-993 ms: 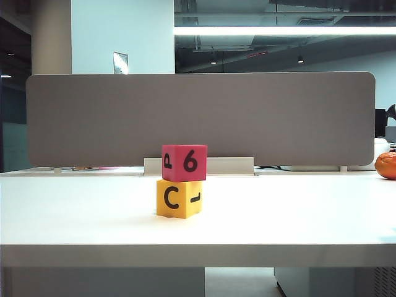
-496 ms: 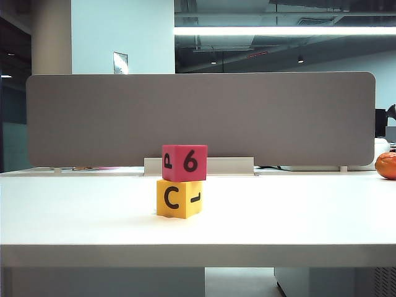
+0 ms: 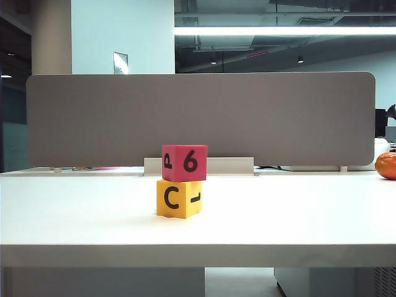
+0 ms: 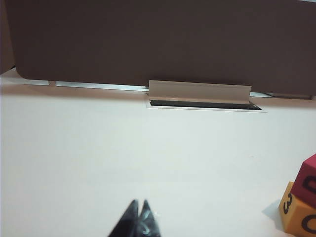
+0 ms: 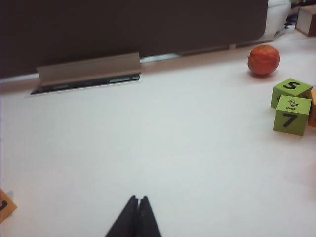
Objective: Stack one letter block on top of another letter block.
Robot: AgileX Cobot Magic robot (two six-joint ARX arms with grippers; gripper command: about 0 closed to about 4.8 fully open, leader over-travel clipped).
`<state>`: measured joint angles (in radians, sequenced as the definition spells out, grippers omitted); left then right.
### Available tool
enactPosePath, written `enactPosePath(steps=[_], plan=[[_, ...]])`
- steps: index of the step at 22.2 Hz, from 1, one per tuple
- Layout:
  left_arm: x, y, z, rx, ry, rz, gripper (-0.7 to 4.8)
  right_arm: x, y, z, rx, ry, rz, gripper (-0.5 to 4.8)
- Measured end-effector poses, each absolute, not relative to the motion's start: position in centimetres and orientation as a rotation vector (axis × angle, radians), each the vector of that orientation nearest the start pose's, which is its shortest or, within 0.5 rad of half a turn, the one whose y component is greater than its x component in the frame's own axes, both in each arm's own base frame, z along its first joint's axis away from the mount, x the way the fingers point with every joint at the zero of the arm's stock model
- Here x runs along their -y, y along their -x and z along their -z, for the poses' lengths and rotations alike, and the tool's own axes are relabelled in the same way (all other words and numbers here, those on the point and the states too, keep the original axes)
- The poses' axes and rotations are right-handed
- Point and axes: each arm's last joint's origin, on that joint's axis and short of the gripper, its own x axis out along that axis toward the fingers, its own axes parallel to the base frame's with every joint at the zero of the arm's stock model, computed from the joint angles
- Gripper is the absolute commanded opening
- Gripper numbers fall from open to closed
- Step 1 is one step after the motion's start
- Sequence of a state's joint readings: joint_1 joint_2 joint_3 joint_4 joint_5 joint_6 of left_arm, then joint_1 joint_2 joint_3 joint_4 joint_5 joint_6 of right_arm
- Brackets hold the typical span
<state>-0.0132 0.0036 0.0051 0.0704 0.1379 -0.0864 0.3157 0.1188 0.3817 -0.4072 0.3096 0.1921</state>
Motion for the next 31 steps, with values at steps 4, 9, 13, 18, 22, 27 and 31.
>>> enactPosePath(steps=[4,9,13,18,22,27,31], plan=[[0.5,-9.7,-17.2,0.065,0.082,0.154,-0.06,-1.6,-7.6,-22.1,-0.17,-0.14,-0.002,-0.06],[0.5,-9.7,-17.2,0.065,0.082,0.154,-0.06,-1.7,-7.6,-21.6,-0.186,-0.147,-0.014,-0.06],[0.5,-9.7,-17.2,0.065,0.082,0.154,-0.06,-1.7,-7.6,-21.6,-0.19,-0.149,-0.03,-0.06],[0.5,-9.7,-17.2,0.065,0.082,0.154,-0.06,-1.7,-7.6,-21.6,-0.197,-0.147,-0.032,-0.06],[0.5,-9.7,-17.2,0.065,0.082,0.154,-0.06,-1.7,-7.6,-21.6,-0.196,-0.143,-0.027,-0.06],[0.5,-9.7,-17.2,0.066,0.082,0.154,-0.06,-1.0,-7.8,-21.6,-0.191,-0.09,0.056,-0.06],[0.5,-9.7,-17.2,0.066,0.082,0.154,-0.06,-0.1,-7.8,-21.5,-0.191,-0.108,0.121,-0.06]])
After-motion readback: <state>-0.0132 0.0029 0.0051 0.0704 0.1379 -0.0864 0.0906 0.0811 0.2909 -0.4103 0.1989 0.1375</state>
